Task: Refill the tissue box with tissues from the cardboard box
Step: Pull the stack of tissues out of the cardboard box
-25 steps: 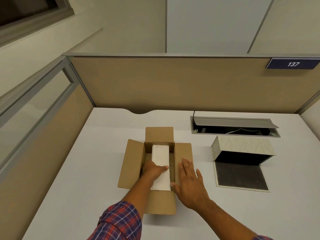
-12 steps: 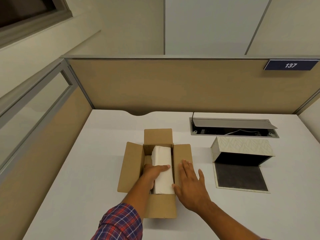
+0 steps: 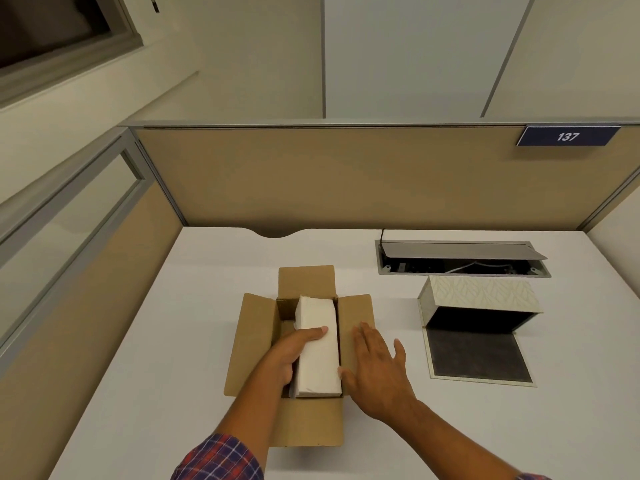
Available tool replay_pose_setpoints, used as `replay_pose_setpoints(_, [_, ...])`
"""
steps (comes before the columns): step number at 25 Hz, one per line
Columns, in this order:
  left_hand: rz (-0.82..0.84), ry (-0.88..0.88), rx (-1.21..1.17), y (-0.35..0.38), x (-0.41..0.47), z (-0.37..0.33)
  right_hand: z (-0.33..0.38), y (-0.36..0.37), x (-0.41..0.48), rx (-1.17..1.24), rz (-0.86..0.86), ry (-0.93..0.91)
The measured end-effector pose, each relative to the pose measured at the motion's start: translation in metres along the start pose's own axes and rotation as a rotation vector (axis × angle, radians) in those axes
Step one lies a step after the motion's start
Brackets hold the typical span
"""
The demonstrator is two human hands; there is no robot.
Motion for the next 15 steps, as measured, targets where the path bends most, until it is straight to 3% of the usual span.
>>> replay_pose_setpoints(6, [0.075, 0.156, -0.202, -0.029, -0.043, -0.015, 0.021, -0.032, -0.013, 0.186, -0.128, -0.045])
replay_pose_setpoints(8, [0.076, 0.239, -0.323, -0.029, -0.058, -0.017, 0.029, -0.046, -0.023, 0.392, -0.167, -0.061])
replay_pose_setpoints(12, [0.105, 0.394, -0.492, 0.0, -0.085, -0.028, 0.043, -0.053, -0.051, 0.923, -0.011, -0.035])
replay_pose_setpoints(15, [0.119, 0.43, -0.57, 0.036, -0.09, -0.033, 0.039, -0.064, -0.073, 1.068, -0.101, -0.037])
Point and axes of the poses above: each hand's wrist, its own x-axis towards the middle knuckle, its own y-axis out of the palm, z = x × y, the point moved 7 cm from there along x, towards the middle knuckle, and after that the axes turned 10 degrees about x, right-handed, at the moved point
